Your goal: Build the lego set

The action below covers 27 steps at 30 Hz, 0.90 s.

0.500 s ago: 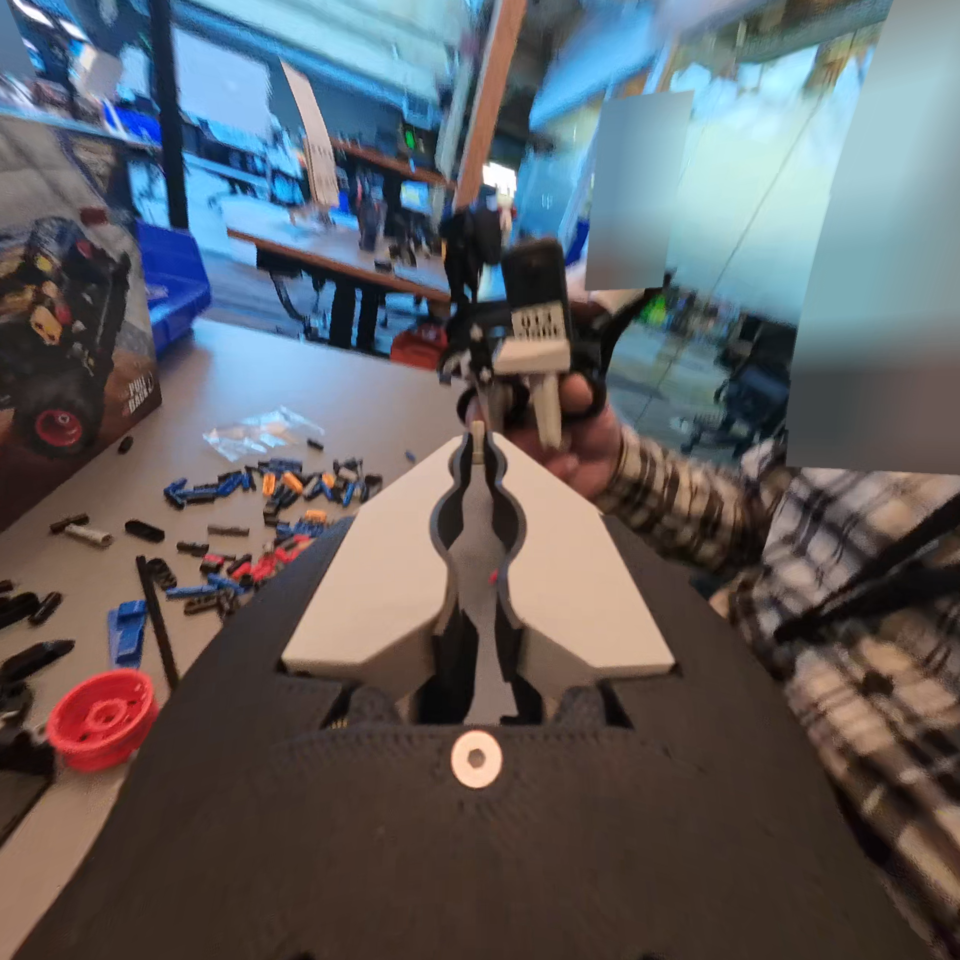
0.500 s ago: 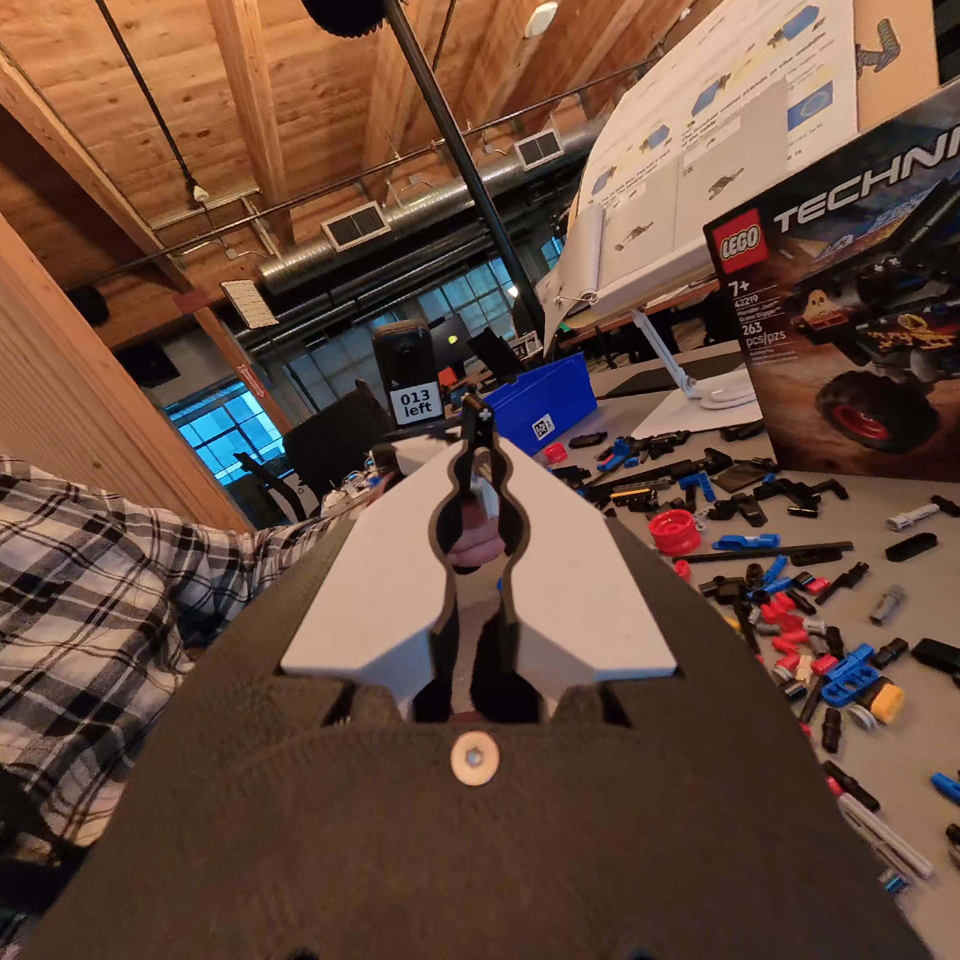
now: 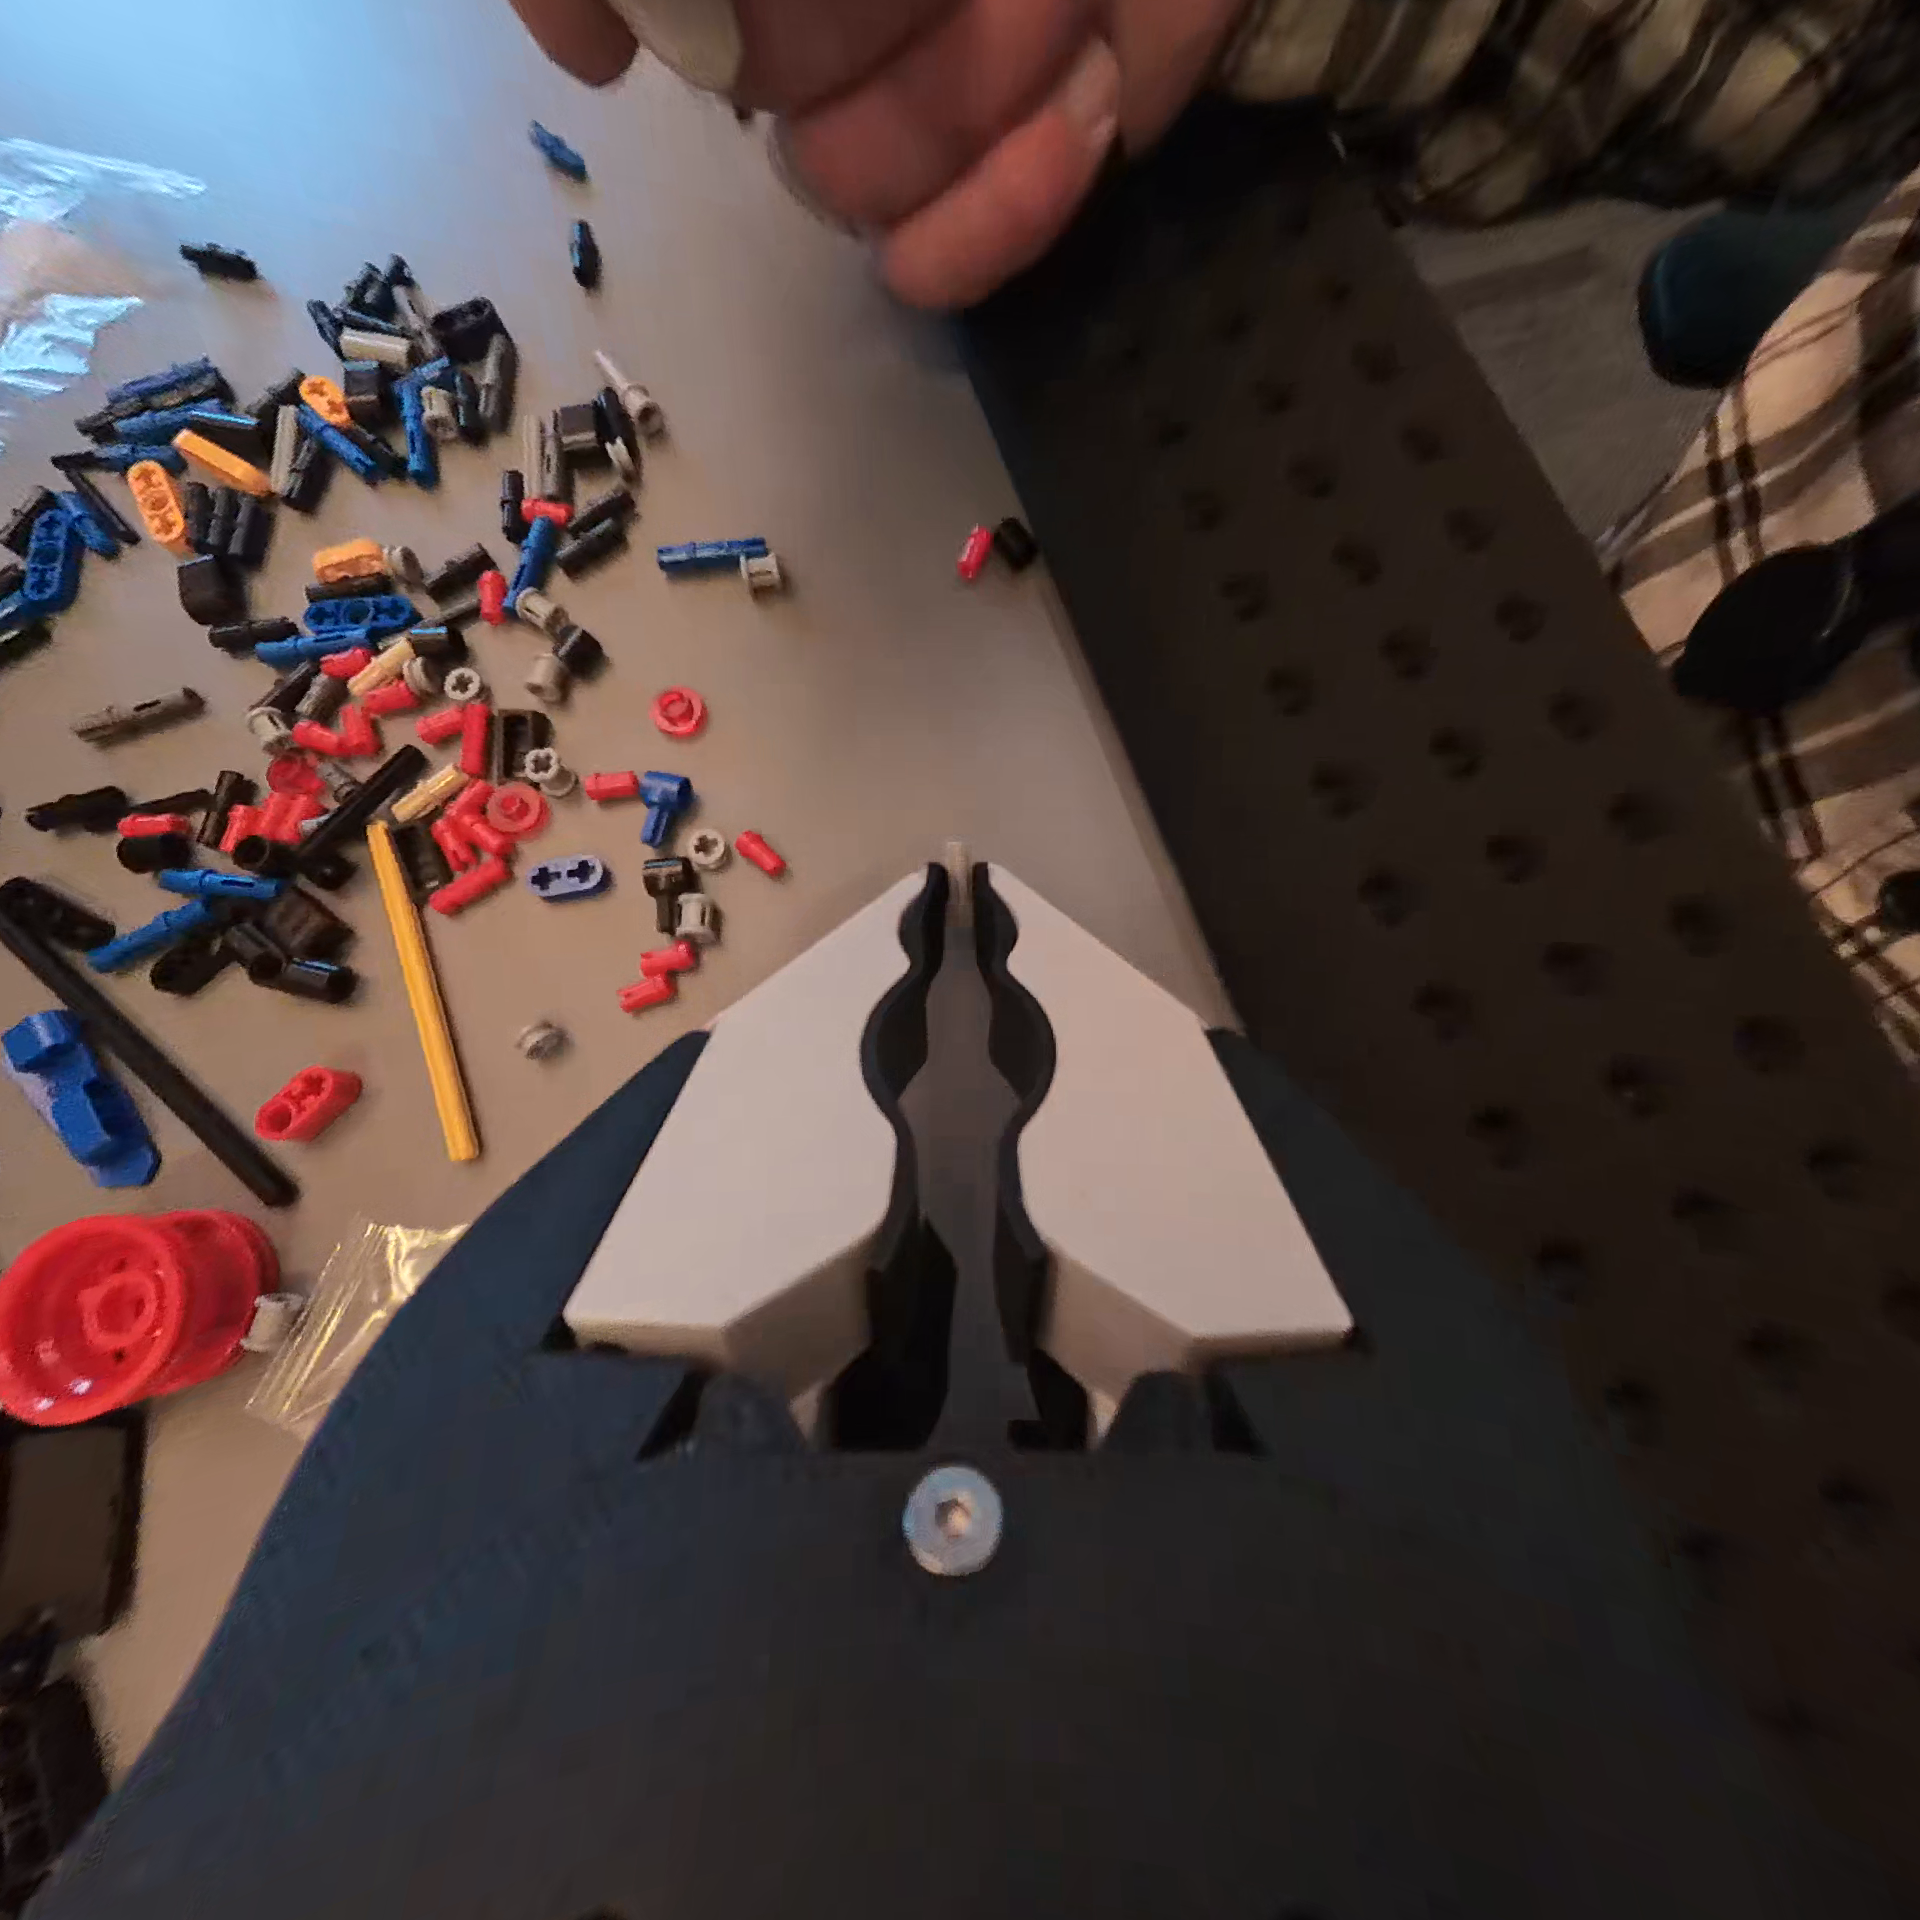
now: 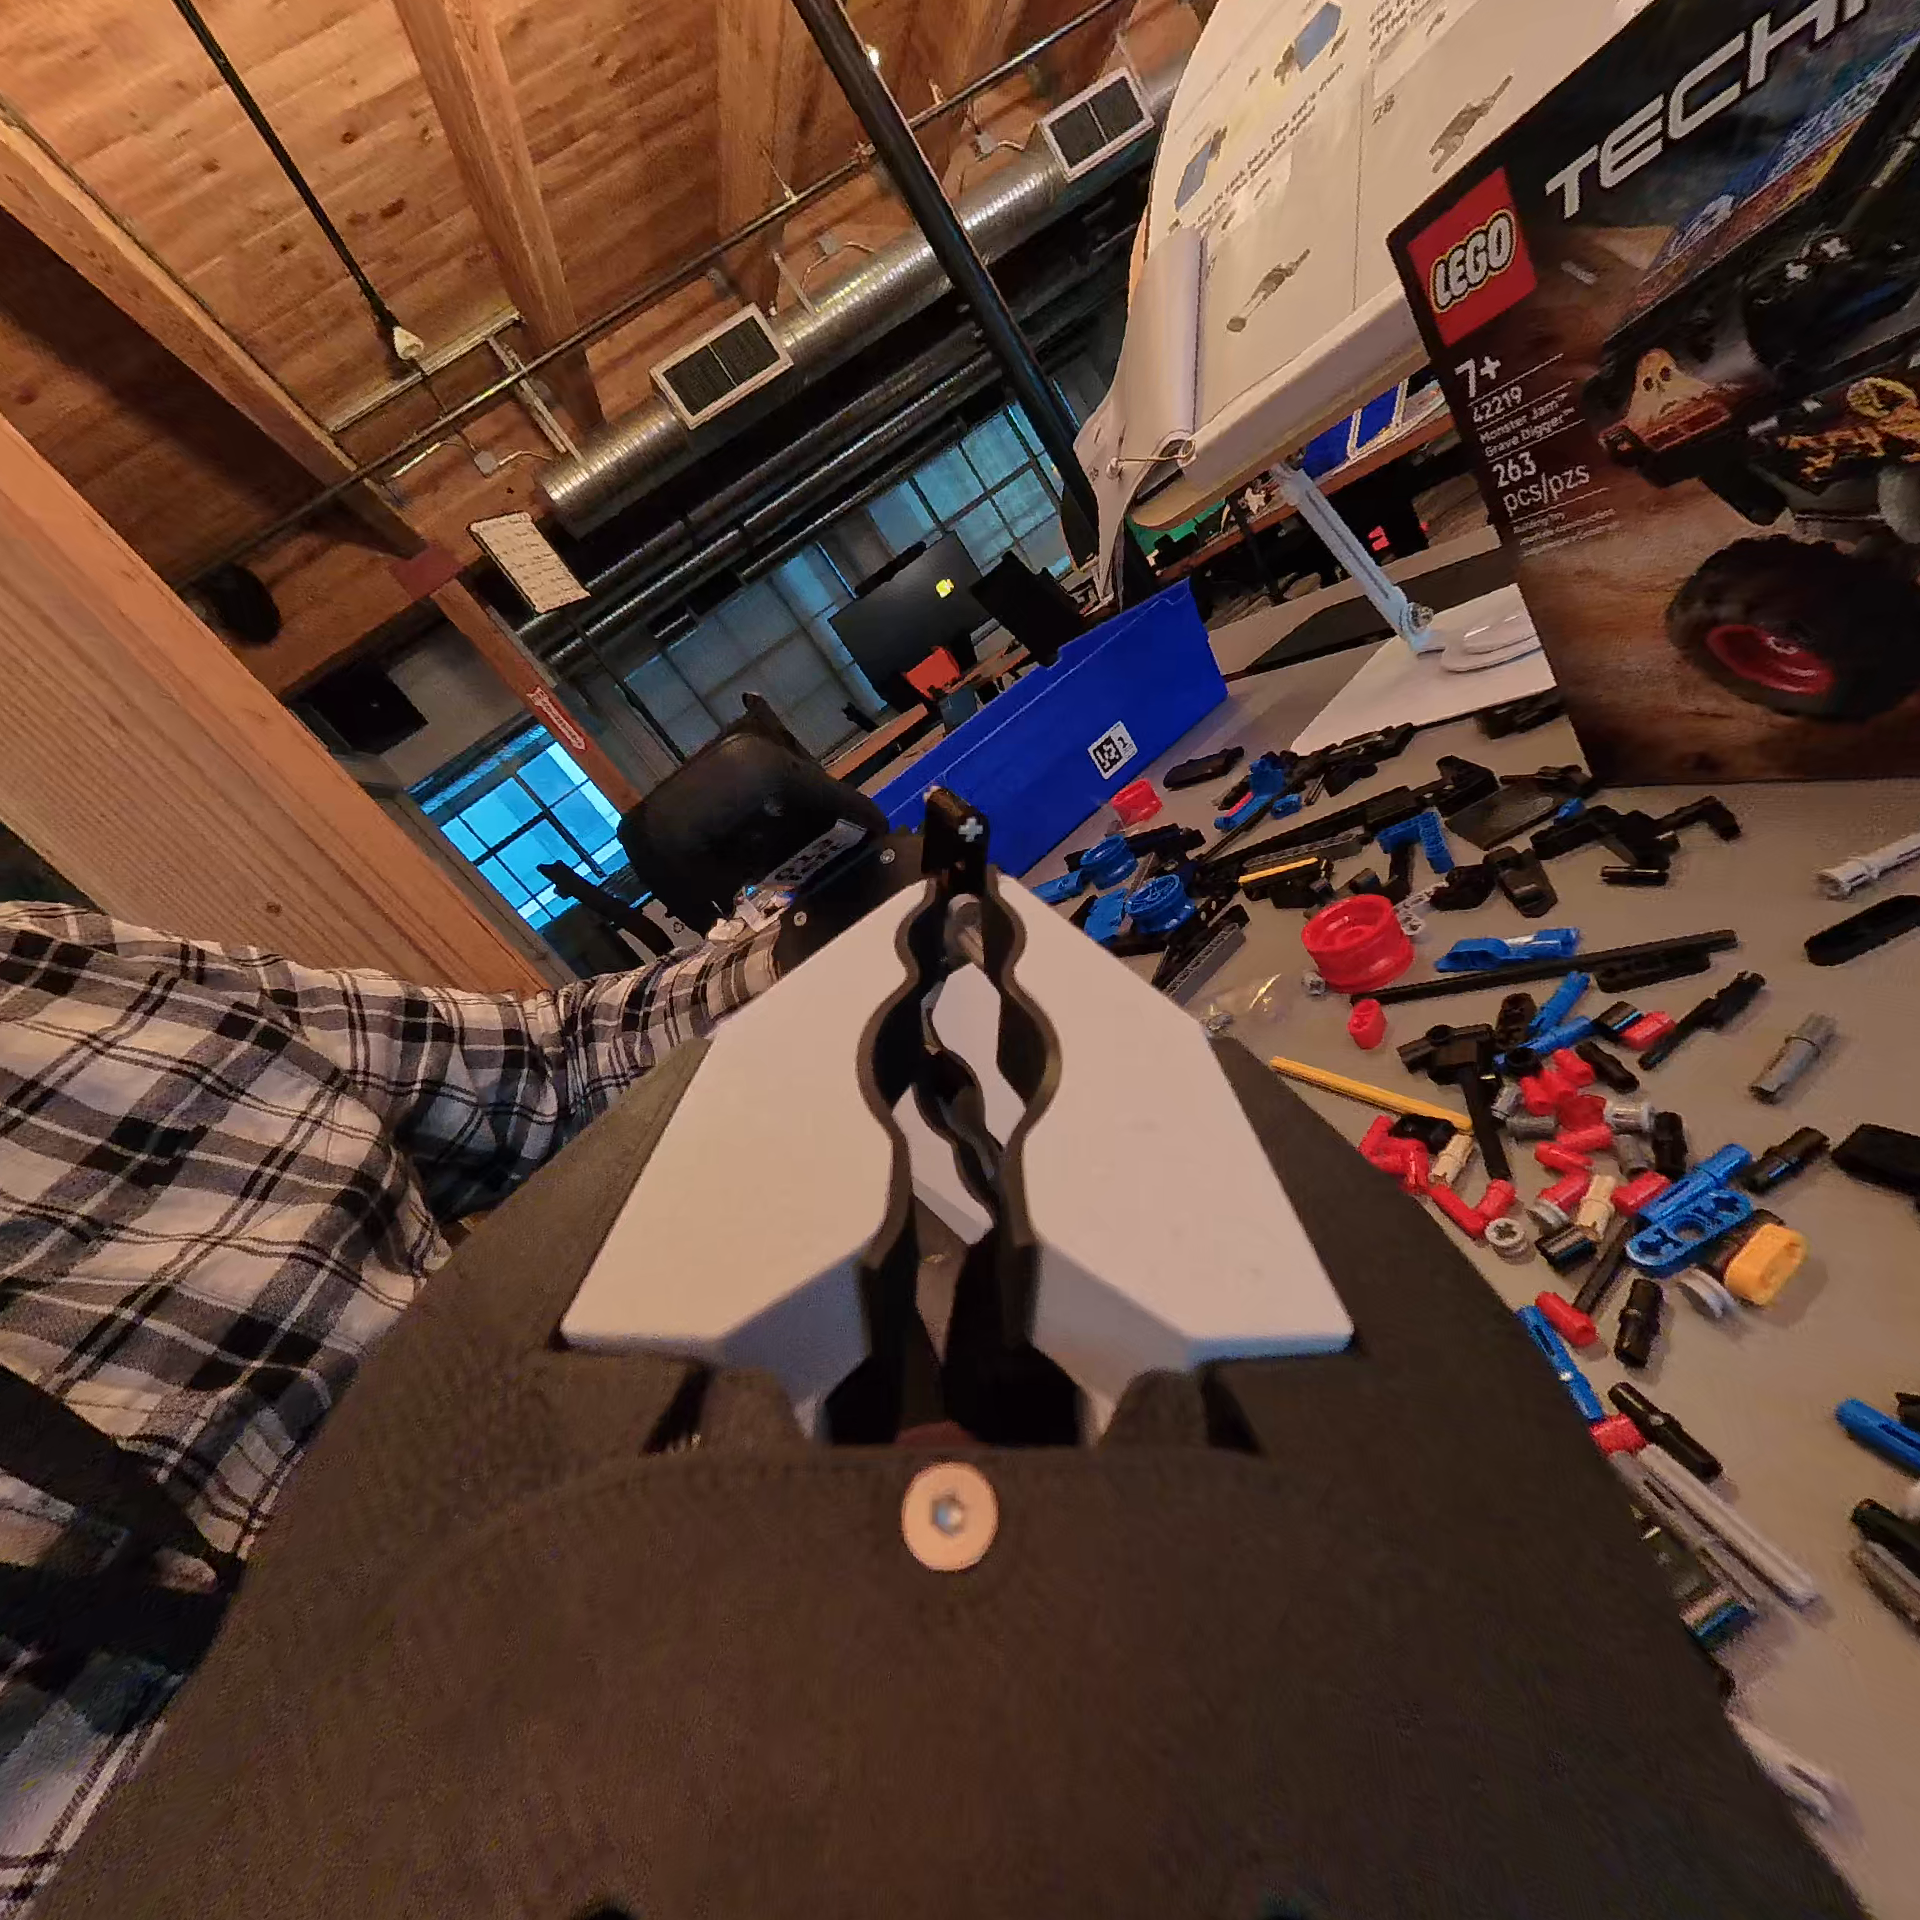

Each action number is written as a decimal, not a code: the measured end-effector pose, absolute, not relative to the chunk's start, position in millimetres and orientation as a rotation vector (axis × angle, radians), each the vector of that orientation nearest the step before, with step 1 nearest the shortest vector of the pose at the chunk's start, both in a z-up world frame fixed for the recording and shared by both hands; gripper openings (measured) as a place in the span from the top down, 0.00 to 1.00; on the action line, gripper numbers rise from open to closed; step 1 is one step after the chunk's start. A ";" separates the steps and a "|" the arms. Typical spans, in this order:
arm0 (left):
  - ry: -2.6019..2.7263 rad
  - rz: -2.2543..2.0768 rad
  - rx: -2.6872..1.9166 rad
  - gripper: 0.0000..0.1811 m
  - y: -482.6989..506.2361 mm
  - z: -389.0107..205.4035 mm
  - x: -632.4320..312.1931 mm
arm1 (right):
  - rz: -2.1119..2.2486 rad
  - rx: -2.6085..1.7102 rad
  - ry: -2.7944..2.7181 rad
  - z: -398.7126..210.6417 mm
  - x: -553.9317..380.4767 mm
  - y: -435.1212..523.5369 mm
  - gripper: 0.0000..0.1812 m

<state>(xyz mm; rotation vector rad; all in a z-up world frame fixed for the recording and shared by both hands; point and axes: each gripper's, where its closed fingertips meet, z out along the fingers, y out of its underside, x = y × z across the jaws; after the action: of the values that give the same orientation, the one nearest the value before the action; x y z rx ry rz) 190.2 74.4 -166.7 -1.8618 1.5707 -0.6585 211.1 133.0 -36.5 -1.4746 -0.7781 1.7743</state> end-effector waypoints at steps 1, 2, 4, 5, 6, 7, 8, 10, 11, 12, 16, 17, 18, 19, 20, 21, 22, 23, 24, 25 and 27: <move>1.600 -0.634 -1.860 0.98 73.8 -170.1 188.4 | 1.774 -1.476 -0.784 -37.0 210.5 132.4 0.97; 1.619 -0.634 -1.855 0.98 72.0 -170.6 187.7 | 1.774 -1.477 -0.790 -37.4 209.9 131.8 0.97; 1.658 -0.605 -1.848 0.97 71.0 -171.4 183.4 | 1.772 -1.475 -0.797 -37.5 209.7 130.9 0.97; 1.687 -0.587 -1.846 0.94 70.0 -172.5 180.5 | 1.773 -1.473 -0.798 -37.5 209.7 130.7 0.97; 1.703 -0.544 -1.859 0.90 72.9 -174.3 176.6 | 1.774 -1.470 -0.799 -37.3 209.8 130.4 0.97; 1.709 -0.507 -1.863 0.88 76.1 -173.9 173.5 | 1.774 -1.468 -0.800 -37.1 209.9 130.3 0.97; 1.720 -0.478 -1.870 0.87 77.7 -173.3 170.2 | 1.774 -1.467 -0.801 -37.0 209.8 130.0 0.97; 1.708 -0.419 -1.898 0.87 80.6 -170.8 163.7 | 1.775 -1.462 -0.803 -36.5 210.1 129.4 0.97; 1.695 -0.397 -1.913 0.87 80.4 -169.4 161.5 | 1.778 -1.459 -0.802 -36.1 210.6 129.5 0.97; 1.684 -0.385 -1.922 0.87 78.5 -167.3 161.4 | 1.781 -1.456 -0.799 -35.9 211.0 129.6 0.97; 1.619 -0.353 -1.957 0.89 69.9 -159.0 169.4 | 1.788 -1.448 -0.796 -34.9 211.8 129.8 0.97; 1.620 -0.325 -1.959 0.89 69.0 -160.5 170.2 | 1.788 -1.447 -0.795 -34.8 211.9 129.7 0.97; 1.627 -0.291 -1.959 0.89 69.0 -162.9 169.8 | 1.788 -1.446 -0.796 -34.8 212.1 129.6 0.97; 1.642 -0.273 -1.955 0.89 68.4 -165.5 169.8 | 1.788 -1.444 -0.797 -34.6 212.2 129.3 0.97; 1.657 -0.260 -1.949 0.89 68.3 -168.0 169.5 | 1.787 -1.443 -0.797 -34.4 212.3 129.3 0.97; 1.670 -0.243 -1.953 0.89 69.4 -171.0 167.7 | 1.786 -1.442 -0.798 -34.3 212.4 129.0 0.97; 1.681 -0.224 -1.959 0.89 71.2 -173.7 165.3 | 1.786 -1.440 -0.799 -34.1 212.6 128.7 0.97; 1.677 -0.228 -1.950 0.90 72.7 -172.9 166.1 | 1.785 -1.438 -0.799 -33.8 212.7 128.6 0.97; 1.683 -0.255 -1.955 0.90 70.6 -173.2 167.5 | 1.784 -1.435 -0.798 -33.6 213.0 128.5 0.97; 1.691 -0.277 -1.958 0.90 67.9 -173.7 169.2 | 1.784 -1.433 -0.797 -33.3 213.3 128.5 0.97; 1.700 -0.304 -1.959 0.92 62.7 -173.8 172.8 | 1.785 -1.430 -0.796 -33.2 213.6 128.5 0.97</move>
<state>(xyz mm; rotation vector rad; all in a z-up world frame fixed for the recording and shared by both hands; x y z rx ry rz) 172.8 62.7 -173.8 -1.9595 1.7002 -0.3039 213.6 128.5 -33.2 -1.4305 -0.7956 1.7848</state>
